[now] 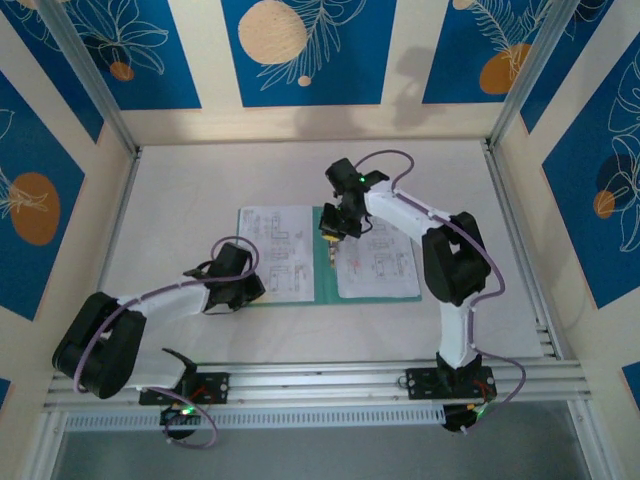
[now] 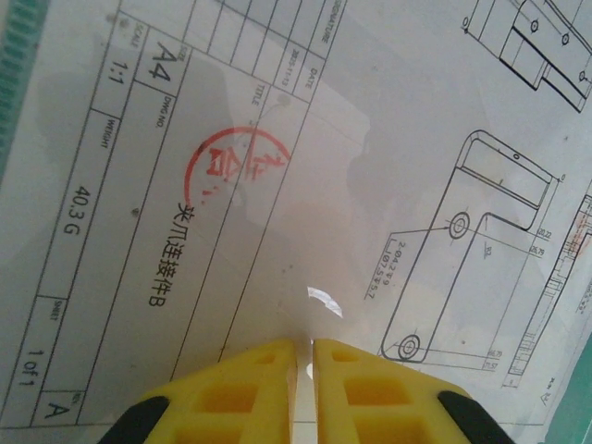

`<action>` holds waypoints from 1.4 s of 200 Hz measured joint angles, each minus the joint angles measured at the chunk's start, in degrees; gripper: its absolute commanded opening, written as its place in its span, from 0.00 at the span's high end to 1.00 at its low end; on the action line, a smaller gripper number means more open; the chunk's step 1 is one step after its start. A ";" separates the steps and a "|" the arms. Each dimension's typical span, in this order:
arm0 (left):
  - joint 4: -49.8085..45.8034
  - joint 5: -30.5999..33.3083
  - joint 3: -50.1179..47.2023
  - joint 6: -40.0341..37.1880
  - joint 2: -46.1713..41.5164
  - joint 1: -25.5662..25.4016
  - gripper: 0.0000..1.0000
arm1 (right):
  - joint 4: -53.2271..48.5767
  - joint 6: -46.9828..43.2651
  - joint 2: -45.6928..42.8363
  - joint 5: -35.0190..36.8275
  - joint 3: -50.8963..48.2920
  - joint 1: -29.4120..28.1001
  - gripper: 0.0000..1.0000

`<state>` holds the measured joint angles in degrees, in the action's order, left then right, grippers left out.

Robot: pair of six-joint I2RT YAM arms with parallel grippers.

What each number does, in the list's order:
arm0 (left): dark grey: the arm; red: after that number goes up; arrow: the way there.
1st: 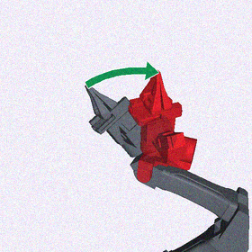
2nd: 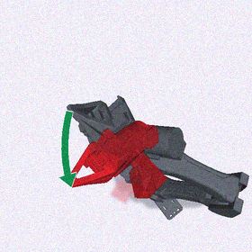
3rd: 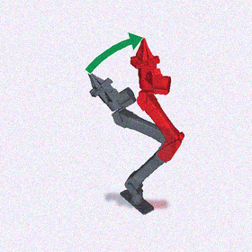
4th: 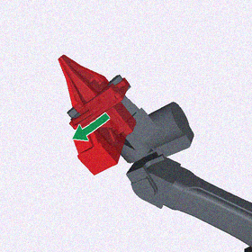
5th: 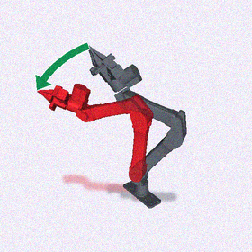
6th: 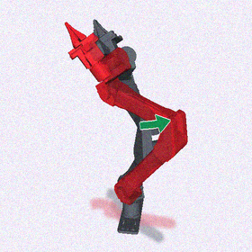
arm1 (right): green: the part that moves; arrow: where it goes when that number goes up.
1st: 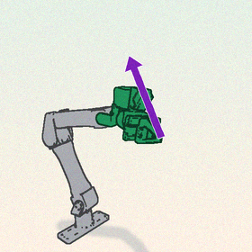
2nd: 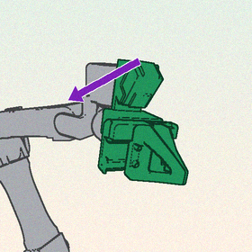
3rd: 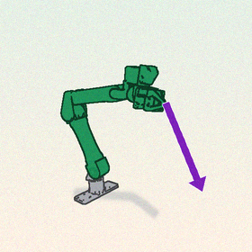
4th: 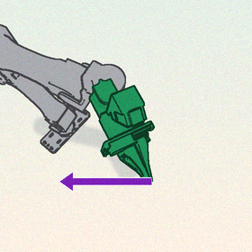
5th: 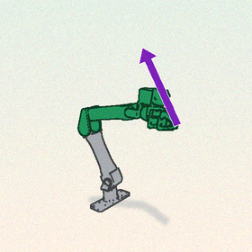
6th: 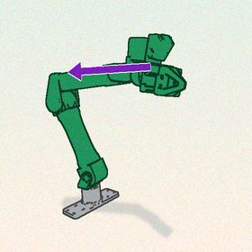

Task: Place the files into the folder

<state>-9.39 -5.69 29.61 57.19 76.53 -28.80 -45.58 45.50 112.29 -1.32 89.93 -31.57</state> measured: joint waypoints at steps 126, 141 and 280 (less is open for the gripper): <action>-0.02 0.02 0.00 0.85 -0.28 0.00 0.87 | 3.08 1.44 8.46 0.35 8.39 8.31 1.00; -0.11 0.02 0.00 0.85 -0.44 0.00 0.87 | 3.19 0.70 11.54 -0.26 10.86 8.35 1.00; -1.36 0.22 -0.55 0.98 -1.51 -0.02 0.87 | 2.29 -2.03 19.93 -4.57 17.77 7.87 1.00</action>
<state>-10.74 -5.48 29.06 58.17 75.02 -28.82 -43.29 43.46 132.22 -5.89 107.70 -23.70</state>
